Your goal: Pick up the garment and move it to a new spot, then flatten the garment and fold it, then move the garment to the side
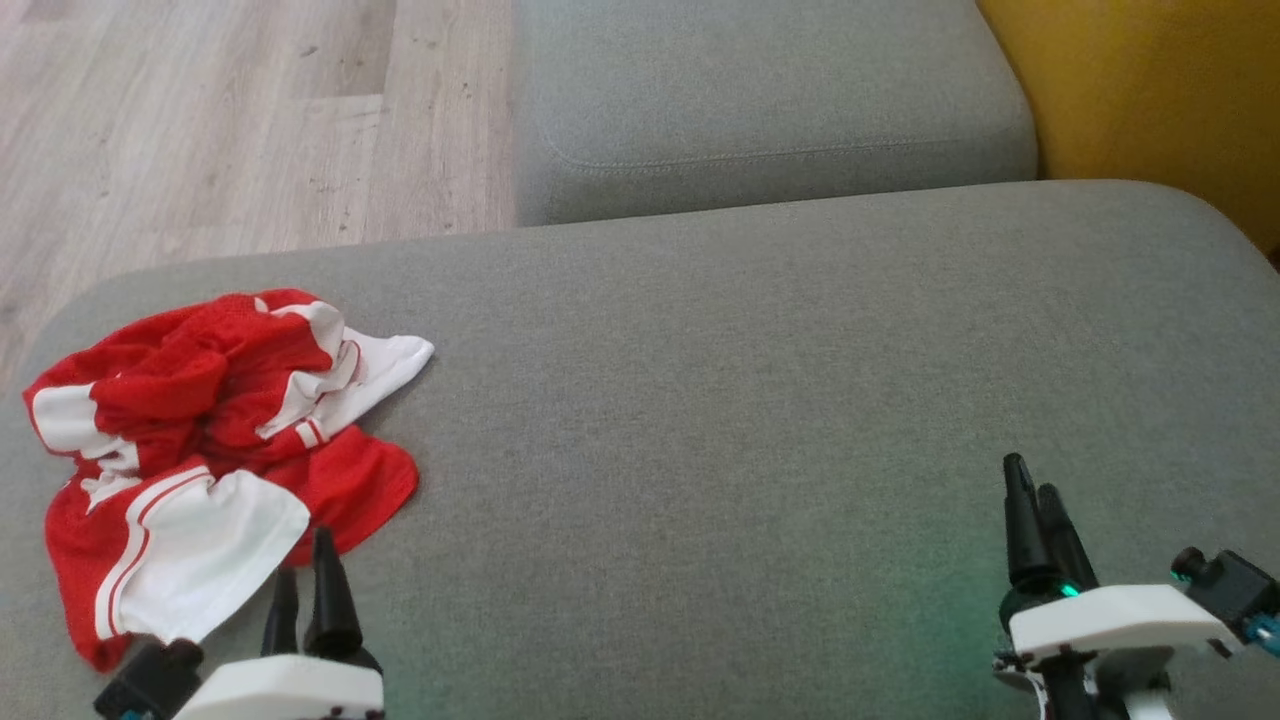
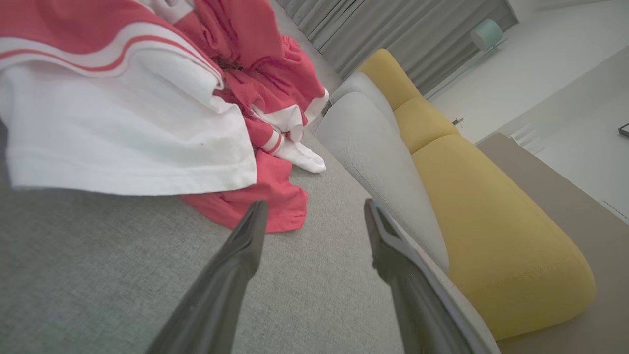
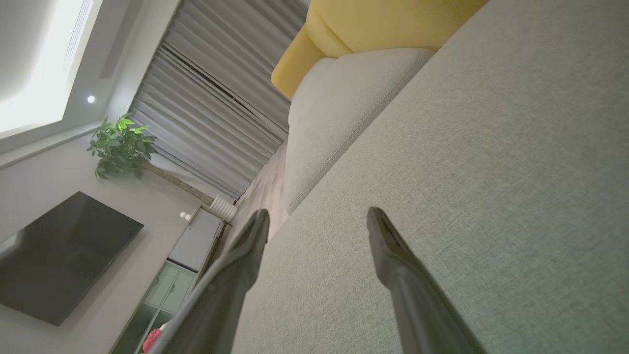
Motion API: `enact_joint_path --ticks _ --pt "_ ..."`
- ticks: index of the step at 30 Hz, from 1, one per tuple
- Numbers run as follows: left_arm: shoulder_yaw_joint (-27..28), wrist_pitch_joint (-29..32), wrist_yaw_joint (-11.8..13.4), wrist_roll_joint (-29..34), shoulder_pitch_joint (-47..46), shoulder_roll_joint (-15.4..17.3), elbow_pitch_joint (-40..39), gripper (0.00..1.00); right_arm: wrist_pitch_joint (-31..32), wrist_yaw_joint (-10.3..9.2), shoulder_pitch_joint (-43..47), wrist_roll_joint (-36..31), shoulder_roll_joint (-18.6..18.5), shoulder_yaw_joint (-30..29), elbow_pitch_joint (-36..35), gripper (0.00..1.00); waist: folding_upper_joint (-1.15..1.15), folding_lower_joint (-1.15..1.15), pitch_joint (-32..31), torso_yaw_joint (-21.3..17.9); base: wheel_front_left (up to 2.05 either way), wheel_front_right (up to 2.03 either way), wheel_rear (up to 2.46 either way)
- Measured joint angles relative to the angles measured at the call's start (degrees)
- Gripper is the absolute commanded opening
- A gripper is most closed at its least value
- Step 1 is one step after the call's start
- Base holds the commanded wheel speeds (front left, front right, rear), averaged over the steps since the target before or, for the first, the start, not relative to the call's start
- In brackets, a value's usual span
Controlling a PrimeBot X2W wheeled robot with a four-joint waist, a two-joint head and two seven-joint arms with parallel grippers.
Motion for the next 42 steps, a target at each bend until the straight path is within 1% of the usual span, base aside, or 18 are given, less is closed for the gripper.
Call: enact_joint_path --ticks 1,7,13,18,23,27,42 --pt "0.00 0.00 0.00 0.00 0.00 0.00 0.00 1.00 0.00 0.00 0.00 0.00 0.00 0.00 0.00 1.00 0.00 0.00 0.00 0.00 0.00 0.00 0.00" --pt "-0.65 -1.14 0.94 4.94 0.38 0.04 -0.56 1.00 -1.20 0.00 0.01 -4.35 0.00 1.38 -0.05 1.00 0.00 0.00 -0.67 0.01 0.00 0.00 0.00" --pt "-2.08 -2.10 1.04 9.17 1.75 0.11 -0.69 1.00 -2.14 0.00 1.09 -8.56 -0.01 2.49 -0.53 1.00 0.00 0.00 -1.35 0.11 0.00 0.00 0.00" --pt "-2.34 -3.00 1.96 12.67 2.20 0.15 -0.69 1.00 -3.02 0.00 1.58 -12.22 -0.01 3.30 -0.88 1.00 0.00 0.00 -1.70 0.16 0.00 0.00 0.00" --pt "-2.76 -3.66 2.04 16.35 2.20 0.16 -1.08 1.00 -3.61 0.00 2.06 -15.89 -0.02 3.56 -1.40 1.00 0.00 0.00 -1.93 0.27 0.00 0.00 0.00" --pt "-3.20 -4.56 3.00 19.80 2.33 0.19 -1.45 1.00 -4.68 0.00 2.10 -19.20 -0.02 4.11 -1.53 1.00 0.00 0.00 -2.32 0.38 0.00 0.00 0.00" --pt "-4.30 -7.05 4.45 30.34 3.55 0.27 -2.14 1.00 -7.04 0.00 3.02 -30.08 -0.03 4.36 -1.55 1.00 0.00 0.00 -3.82 0.56 0.00 0.00 0.00"
